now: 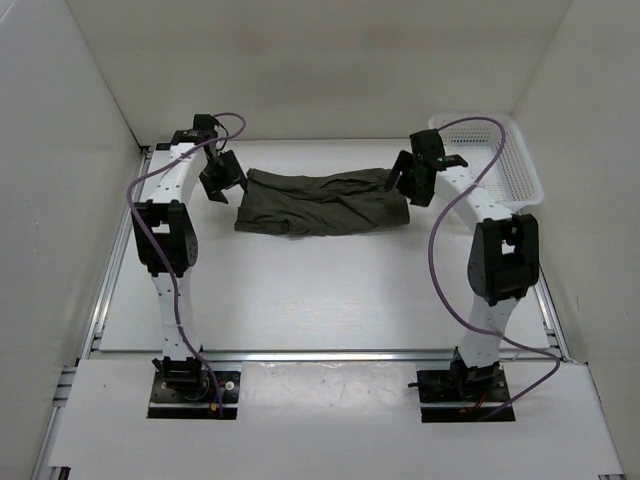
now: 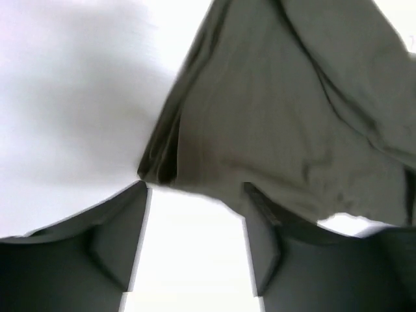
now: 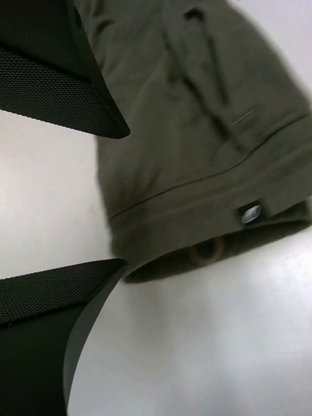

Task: Fold and stack the shorts
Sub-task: Fold the shorts

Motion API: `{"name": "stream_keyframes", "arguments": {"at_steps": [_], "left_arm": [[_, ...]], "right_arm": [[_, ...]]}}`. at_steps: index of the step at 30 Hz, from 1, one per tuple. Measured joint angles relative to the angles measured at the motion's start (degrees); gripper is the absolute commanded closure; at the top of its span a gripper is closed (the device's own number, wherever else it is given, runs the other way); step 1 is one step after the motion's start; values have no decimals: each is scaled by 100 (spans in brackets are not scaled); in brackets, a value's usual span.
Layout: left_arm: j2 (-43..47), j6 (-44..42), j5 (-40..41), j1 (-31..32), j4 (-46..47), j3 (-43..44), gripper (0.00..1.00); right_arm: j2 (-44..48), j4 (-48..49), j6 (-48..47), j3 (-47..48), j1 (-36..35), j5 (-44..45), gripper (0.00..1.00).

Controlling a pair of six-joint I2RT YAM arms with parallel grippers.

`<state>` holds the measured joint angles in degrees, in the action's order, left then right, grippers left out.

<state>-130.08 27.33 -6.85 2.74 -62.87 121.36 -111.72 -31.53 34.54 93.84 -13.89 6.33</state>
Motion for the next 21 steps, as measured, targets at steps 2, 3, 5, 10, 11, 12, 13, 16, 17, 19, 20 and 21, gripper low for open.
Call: {"name": "stream_keyframes", "arguments": {"at_steps": [2, 3, 5, 10, 11, 12, 13, 16, 17, 19, 20, 21], "left_arm": [[450, -76, 11, 28, 129, -468, 5], [662, -101, 13, 52, 175, -691, 0], [1012, -94, 2, 118, 310, -1119, 0], [1040, -94, -101, 223, 566, -1733, 0], [944, -94, -127, 227, 597, -1768, 0], [844, -94, -142, 227, 638, -1792, 0], [745, -94, -155, 225, 658, -1799, 0], [538, -68, -157, 225, 734, -1803, 0], [494, -55, -157, 225, 754, -1801, 0], [431, -46, -157, 223, 782, -1801, 0], [400, -33, -160, 225, 793, -1799, 5], [374, -17, -160, 227, 809, -1797, 8]], "right_arm": [[391, 31, 59, -531, -7, -11, 16], [514, 28, 92, -697, -4, -28, 6], [675, 42, 138, -977, -4, -81, 0], [699, 177, 271, -1300, 63, -472, 0], [678, 205, 306, -1318, 98, -568, 0], [643, 260, 339, -1318, 131, -656, 0], [595, 332, 367, -1318, 170, -730, 0], [343, 511, 442, -1303, 271, -949, 0], [245, 549, 461, -1292, 302, -992, 0], [2, 608, 509, -1248, 341, -1086, 0], [-127, 621, 542, -1207, 356, -1121, 2], [-247, 636, 560, -1174, 365, -1154, 4]]}}
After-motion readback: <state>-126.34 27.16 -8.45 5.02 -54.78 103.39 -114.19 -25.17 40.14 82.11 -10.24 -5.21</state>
